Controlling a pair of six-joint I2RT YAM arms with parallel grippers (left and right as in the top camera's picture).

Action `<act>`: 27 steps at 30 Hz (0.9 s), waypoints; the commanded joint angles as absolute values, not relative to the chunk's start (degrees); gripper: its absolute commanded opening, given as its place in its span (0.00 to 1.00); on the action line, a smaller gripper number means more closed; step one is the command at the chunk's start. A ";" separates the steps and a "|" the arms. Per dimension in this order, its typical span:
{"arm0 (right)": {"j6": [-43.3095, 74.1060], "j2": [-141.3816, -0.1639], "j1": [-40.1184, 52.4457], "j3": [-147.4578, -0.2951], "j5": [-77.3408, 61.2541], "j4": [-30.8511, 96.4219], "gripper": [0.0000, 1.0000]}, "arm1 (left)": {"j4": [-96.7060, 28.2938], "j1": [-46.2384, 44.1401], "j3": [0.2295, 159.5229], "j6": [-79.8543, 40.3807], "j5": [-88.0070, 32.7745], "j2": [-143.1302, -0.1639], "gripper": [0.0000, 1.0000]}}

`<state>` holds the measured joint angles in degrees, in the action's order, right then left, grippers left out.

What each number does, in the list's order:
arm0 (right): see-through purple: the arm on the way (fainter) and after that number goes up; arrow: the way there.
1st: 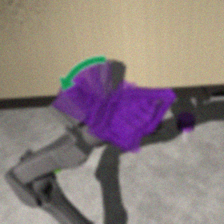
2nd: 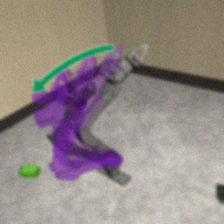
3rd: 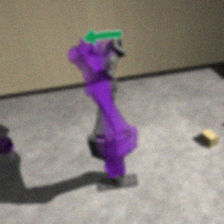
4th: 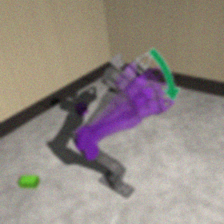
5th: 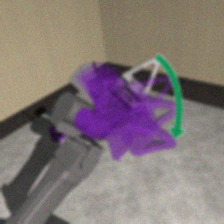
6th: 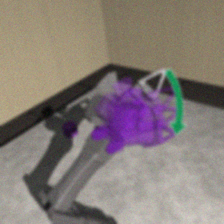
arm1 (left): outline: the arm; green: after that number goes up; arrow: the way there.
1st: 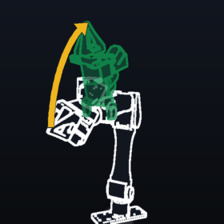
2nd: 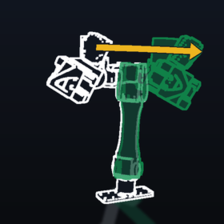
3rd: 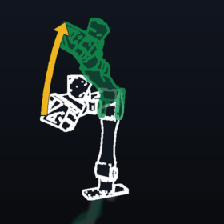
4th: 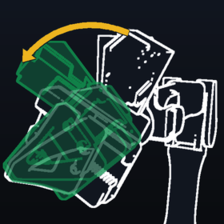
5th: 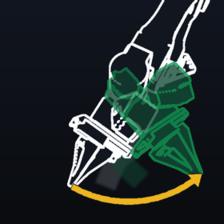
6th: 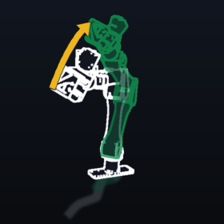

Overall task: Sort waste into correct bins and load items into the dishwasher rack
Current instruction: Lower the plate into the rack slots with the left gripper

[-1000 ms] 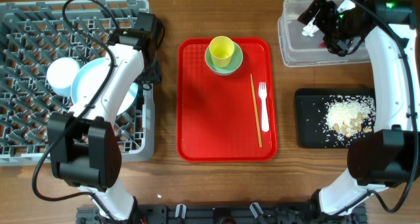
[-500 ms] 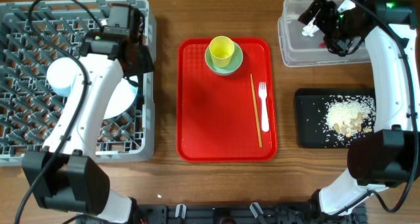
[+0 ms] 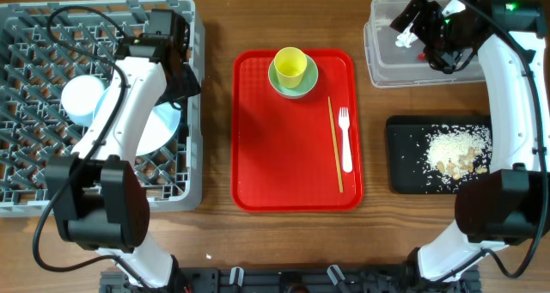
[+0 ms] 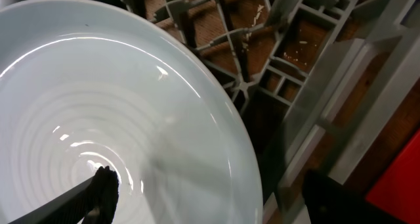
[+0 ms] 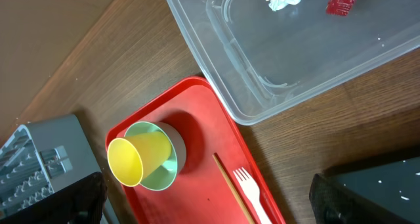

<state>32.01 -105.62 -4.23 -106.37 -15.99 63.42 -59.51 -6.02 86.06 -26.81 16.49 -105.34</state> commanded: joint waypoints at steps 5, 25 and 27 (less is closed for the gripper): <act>31.90 -104.42 -4.14 -106.76 -14.92 63.24 1.00 | -59.70 -3.84 86.26 -30.50 17.80 -106.65 0.80; 31.90 -104.42 -4.14 -106.76 -14.92 63.24 1.00 | -60.93 -3.86 86.28 -30.50 16.10 -107.57 0.06; 31.92 -104.42 -4.14 -106.76 -14.92 63.24 1.00 | -60.86 -3.86 86.28 -30.50 16.08 -106.04 0.04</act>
